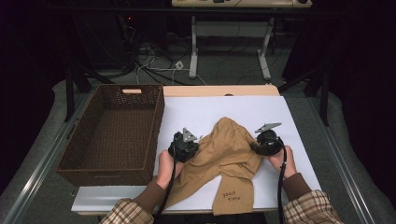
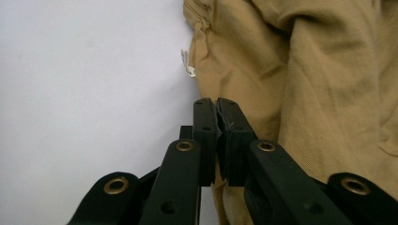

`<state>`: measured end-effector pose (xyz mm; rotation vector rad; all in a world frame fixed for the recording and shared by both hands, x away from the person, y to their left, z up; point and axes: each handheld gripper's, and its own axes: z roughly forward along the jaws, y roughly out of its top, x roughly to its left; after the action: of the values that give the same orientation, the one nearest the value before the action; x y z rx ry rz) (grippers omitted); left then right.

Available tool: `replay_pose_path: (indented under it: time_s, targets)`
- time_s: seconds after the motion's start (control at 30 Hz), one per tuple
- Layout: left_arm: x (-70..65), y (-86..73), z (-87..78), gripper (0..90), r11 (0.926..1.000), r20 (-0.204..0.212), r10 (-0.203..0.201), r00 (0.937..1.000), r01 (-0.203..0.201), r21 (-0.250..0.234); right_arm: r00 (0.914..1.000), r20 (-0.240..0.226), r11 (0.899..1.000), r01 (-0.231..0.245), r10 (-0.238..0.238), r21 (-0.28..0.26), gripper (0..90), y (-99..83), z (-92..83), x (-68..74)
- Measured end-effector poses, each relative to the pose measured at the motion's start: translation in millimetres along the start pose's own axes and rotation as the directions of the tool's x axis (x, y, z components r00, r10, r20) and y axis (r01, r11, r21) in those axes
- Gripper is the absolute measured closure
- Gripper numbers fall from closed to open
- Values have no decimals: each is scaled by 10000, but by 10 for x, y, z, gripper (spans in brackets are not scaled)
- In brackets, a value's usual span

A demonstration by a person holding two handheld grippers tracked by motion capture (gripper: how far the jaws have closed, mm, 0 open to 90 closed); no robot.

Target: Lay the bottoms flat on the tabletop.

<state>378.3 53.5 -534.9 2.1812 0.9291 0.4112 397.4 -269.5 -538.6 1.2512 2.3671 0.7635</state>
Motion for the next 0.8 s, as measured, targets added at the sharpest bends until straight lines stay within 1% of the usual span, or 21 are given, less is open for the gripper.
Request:
replay_pose_path:
  time_s: [0.03,0.07,0.1,0.13,0.2,0.23,0.27,0.33,0.37,0.4,0.43,0.47,0.5,0.53,0.57,0.63,0.67,0.7,0.73,0.8]
  targets:
    - [8,7,5,839,10000,28,-50,10000,50,25,10000,50,10000,-58,58,14,620,-3,-4,-11]
    - [15,19,5,814,10000,29,-42,10000,42,-5,9998,63,9998,-174,174,-1,589,-6,-17,-23]
    - [21,38,7,762,10000,-14,-43,10000,43,-48,9996,20,9996,-264,264,-43,556,-9,-36,-38]
    - [24,62,13,686,9999,-19,-105,9999,105,-39,9993,28,9993,-370,370,-70,533,-12,-54,-47]
    - [26,95,32,579,9997,-117,-233,9997,232,-98,9989,42,9989,-461,462,-118,536,-16,-72,-56]
    - [23,102,56,525,9996,-164,-297,9994,297,-3,9989,16,9989,-463,463,-67,539,-18,-64,-53]
    - [25,100,85,494,9994,-167,-337,9993,338,85,9988,-43,9988,-497,497,14,545,-17,-52,-46]
    - [38,81,156,453,9982,-156,-422,9990,429,431,9989,-140,9988,-439,442,199,559,-18,-16,-28]
    - [48,66,191,442,9968,-29,-590,9983,591,544,9992,-132,9989,-373,377,275,565,-18,3,-23]
    - [62,52,221,440,9946,160,-793,9967,780,684,9991,-182,9989,-366,371,298,566,-18,23,-20]
    - [66,36,249,434,9927,201,-952,9953,934,763,9989,-227,9987,-393,401,328,566,-18,39,-18]
    - [56,22,276,430,9910,236,-1023,9945,998,888,9988,-235,9986,-414,422,322,565,-17,45,-19]
    - [54,11,289,429,9914,233,-919,9955,893,957,9988,-220,9986,-424,431,326,565,-16,45,-18]
    - [44,4,290,432,9914,256,-981,9948,954,892,9989,-213,9985,-414,422,350,564,-16,43,-15]
    - [41,5,292,439,9926,250,-873,9959,848,870,9991,-200,9986,-370,378,387,562,-18,37,-14]
    - [35,4,298,469,9934,422,-835,9956,799,818,9990,-243,9987,-370,378,346,561,-20,41,-18]
    - [29,-3,295,504,9943,553,-789,9953,746,759,9988,-263,9986,-416,425,337,570,-21,44,-24]
    - [18,-11,291,556,9955,703,-704,9950,657,682,9985,-324,9985,-425,436,330,604,-22,46,-27]
    - [4,-22,290,624,9967,942,-595,9938,540,601,9984,-385,9985,-411,425,357,629,-22,41,-20]
    - [-36,-40,293,731,9988,1051,-307,9940,265,409,9984,-487,9990,-279,296,358,707,-20,38,-8]
